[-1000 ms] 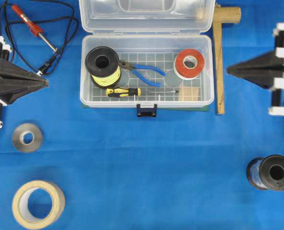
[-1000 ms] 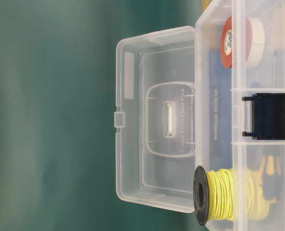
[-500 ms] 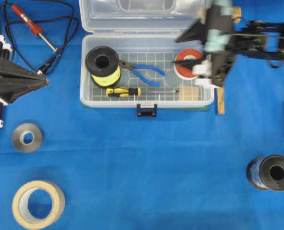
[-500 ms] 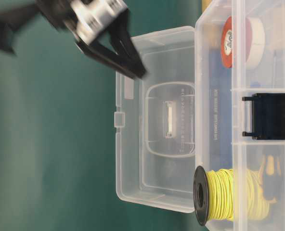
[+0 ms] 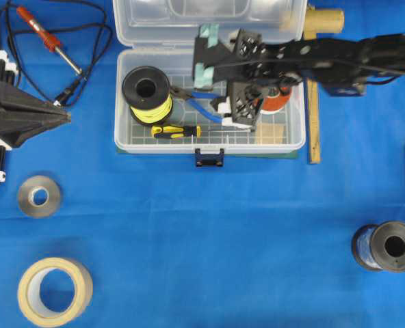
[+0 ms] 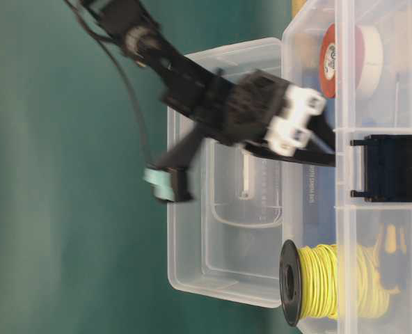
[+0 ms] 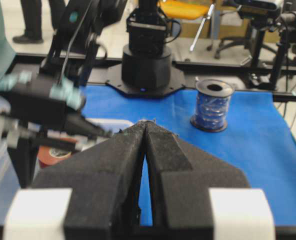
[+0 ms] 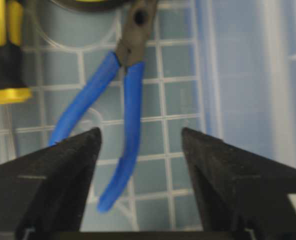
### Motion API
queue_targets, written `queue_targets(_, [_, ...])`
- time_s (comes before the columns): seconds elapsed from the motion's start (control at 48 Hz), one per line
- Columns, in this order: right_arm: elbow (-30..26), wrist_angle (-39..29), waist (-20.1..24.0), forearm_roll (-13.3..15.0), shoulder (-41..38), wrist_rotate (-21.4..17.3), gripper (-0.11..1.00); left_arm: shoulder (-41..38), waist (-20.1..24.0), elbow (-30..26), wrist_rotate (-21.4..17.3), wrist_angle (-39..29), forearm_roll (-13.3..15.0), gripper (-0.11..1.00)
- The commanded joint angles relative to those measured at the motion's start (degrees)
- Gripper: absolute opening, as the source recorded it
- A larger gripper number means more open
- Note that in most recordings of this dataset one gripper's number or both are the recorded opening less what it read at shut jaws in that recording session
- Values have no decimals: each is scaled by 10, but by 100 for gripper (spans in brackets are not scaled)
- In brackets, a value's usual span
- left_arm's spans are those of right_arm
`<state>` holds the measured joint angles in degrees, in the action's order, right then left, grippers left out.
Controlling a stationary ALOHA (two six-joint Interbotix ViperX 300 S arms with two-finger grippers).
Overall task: Pick the nipper from the toolbox among several items.
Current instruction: 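Move the right gripper into the toolbox and close on the blue pliers handle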
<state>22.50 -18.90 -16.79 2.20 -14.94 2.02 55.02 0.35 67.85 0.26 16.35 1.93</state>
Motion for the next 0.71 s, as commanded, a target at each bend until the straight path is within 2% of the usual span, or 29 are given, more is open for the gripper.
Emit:
queue_targets(0.0, [-24, 6, -4, 1, -11, 1, 64, -5, 1, -6, 0, 4, 2, 0])
queue_targets(0.083, [-27, 7, -4, 1, -27, 3, 62, -5, 1, -5, 0, 4, 2, 0])
queue_targets(0.167, [-25, 6, -3, 2, -33, 10, 55, -5, 1, -4, 0, 4, 2, 0])
queue_targets(0.208, [-25, 6, -1, 2, -33, 14, 48, -5, 1, -4, 0, 3, 2, 0])
queue_targets(0.292, [-25, 4, 2, 2, -33, 24, 23, -4, 1, -4, 0, 3, 3, 0])
queue_targets(0.333, [-25, 2, 3, 1, -32, 25, 14, -5, 1, -4, 0, 3, 2, 0])
queue_targets(0.521, [-23, -8, 2, 0, 0, 25, 13, -5, 1, -4, 0, 2, 2, 0])
queue_targets(0.688, [-22, -27, 1, 0, 66, 25, 13, -4, 1, -4, 0, 1, 2, 0])
